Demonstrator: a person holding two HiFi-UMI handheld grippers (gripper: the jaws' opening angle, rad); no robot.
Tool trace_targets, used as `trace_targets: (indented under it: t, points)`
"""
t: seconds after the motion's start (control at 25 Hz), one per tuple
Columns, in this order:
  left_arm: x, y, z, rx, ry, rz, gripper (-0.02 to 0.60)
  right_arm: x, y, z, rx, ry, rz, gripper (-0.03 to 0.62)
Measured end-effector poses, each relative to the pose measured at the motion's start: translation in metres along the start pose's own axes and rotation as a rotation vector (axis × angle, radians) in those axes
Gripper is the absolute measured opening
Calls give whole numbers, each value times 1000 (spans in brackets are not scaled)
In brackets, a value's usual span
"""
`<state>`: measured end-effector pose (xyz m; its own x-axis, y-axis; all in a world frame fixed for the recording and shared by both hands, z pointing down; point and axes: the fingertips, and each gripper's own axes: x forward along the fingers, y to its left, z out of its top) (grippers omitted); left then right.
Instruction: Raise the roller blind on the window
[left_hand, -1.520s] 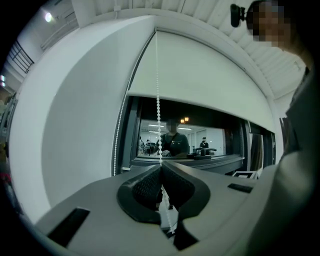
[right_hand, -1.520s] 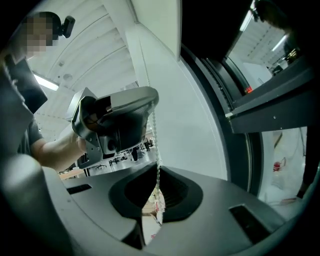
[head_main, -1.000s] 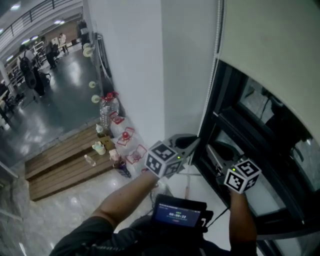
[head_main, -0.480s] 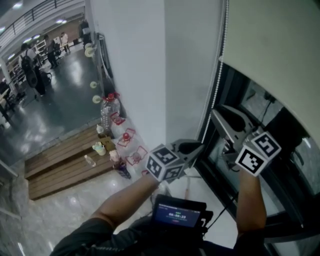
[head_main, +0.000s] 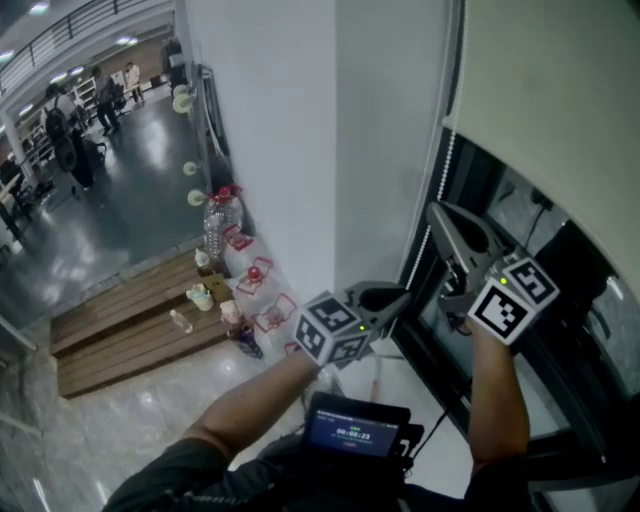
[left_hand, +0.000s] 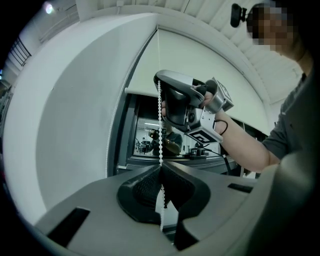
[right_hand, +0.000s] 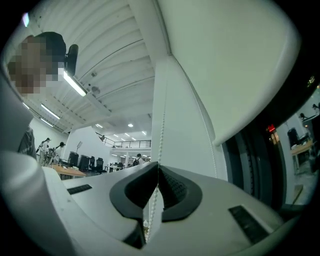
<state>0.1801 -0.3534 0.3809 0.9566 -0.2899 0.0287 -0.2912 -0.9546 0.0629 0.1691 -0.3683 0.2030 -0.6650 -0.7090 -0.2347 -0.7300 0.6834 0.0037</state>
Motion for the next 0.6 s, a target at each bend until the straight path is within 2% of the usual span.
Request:
trace_targets:
  t: [0.08,0.2,0.44,0.6]
  points:
    - [0,0,-2,-4,2,1,-3,1,2,-2,-8,-4,-4,6]
    - [2,0,-18,-17,44,0,-3,0,2,-21,-26,43,-20,6]
    - [7,5,-78,-77,146,5,-5,-13,-3,-79,55,89,-32,6]
    - [4,7,-95,-103,153,9,-4,-22,2,-98,68,101,-41,5]
